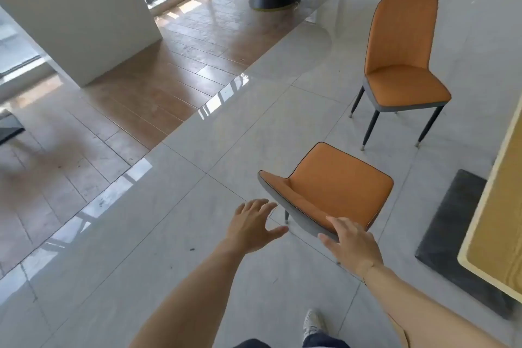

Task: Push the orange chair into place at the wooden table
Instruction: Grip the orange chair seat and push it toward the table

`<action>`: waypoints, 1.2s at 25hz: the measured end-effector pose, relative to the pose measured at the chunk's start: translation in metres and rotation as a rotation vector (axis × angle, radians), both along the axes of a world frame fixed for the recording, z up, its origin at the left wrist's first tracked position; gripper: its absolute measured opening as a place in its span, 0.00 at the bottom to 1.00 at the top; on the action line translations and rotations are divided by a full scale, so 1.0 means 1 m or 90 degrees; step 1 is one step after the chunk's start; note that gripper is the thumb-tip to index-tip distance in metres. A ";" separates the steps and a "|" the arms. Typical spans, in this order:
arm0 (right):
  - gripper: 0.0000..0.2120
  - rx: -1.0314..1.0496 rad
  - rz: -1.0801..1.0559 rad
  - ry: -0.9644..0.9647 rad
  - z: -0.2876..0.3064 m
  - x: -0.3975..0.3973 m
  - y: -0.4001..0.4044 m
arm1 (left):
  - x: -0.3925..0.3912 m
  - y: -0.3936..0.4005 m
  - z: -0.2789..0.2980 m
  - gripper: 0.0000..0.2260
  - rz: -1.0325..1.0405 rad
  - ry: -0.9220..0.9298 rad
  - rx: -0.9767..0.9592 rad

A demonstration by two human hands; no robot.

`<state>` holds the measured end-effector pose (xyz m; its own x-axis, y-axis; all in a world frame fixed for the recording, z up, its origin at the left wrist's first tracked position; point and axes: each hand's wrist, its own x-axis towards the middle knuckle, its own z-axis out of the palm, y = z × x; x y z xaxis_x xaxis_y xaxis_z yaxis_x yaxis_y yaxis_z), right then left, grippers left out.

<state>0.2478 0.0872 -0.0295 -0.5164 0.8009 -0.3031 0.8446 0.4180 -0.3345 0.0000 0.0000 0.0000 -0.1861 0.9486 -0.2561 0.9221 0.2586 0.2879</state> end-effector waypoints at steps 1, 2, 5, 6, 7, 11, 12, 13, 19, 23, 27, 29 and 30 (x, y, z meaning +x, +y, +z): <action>0.29 -0.021 -0.011 0.002 -0.004 -0.005 0.003 | -0.007 0.010 -0.004 0.34 -0.033 0.011 0.002; 0.29 -0.029 -0.026 0.001 -0.010 -0.010 0.006 | -0.014 0.020 -0.009 0.34 -0.067 0.032 0.002; 0.30 -0.011 -0.093 -0.029 -0.025 -0.026 0.003 | -0.037 0.050 -0.025 0.32 -0.178 0.065 0.017; 0.30 -0.001 -0.128 -0.039 -0.028 -0.033 0.003 | -0.045 0.063 -0.031 0.31 -0.224 0.065 0.036; 0.31 0.009 -0.167 -0.051 -0.031 -0.038 0.002 | -0.052 0.073 -0.037 0.30 -0.264 0.062 0.050; 0.38 0.044 -0.289 -0.068 -0.034 -0.061 -0.014 | -0.070 0.108 -0.055 0.31 -0.360 0.015 0.040; 0.39 0.051 -0.314 -0.070 -0.034 -0.067 -0.017 | -0.073 0.114 -0.060 0.32 -0.369 0.006 0.034; 0.39 0.065 -0.340 -0.068 -0.034 -0.072 -0.020 | -0.076 0.119 -0.062 0.32 -0.374 0.001 0.030; 0.38 0.041 -0.393 -0.091 -0.035 -0.084 -0.017 | -0.075 0.127 -0.075 0.35 -0.362 0.005 0.076; 0.37 0.052 -0.393 -0.102 -0.037 -0.086 -0.012 | -0.077 0.132 -0.079 0.35 -0.355 -0.014 0.080; 0.36 0.073 -0.371 -0.123 -0.038 -0.090 -0.006 | -0.084 0.143 -0.077 0.35 -0.383 -0.031 0.055; 0.38 0.064 -0.348 -0.143 -0.038 -0.095 0.002 | -0.092 0.149 -0.075 0.34 -0.391 -0.035 0.051; 0.38 0.062 -0.346 -0.148 -0.038 -0.099 0.005 | -0.096 0.154 -0.073 0.34 -0.397 -0.034 0.046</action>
<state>0.1488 0.0924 -0.0672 0.0461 0.9614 -0.2712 0.9924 -0.0750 -0.0972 -0.0962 0.1540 -0.0727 0.4186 0.8900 -0.1810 0.8771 -0.3445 0.3346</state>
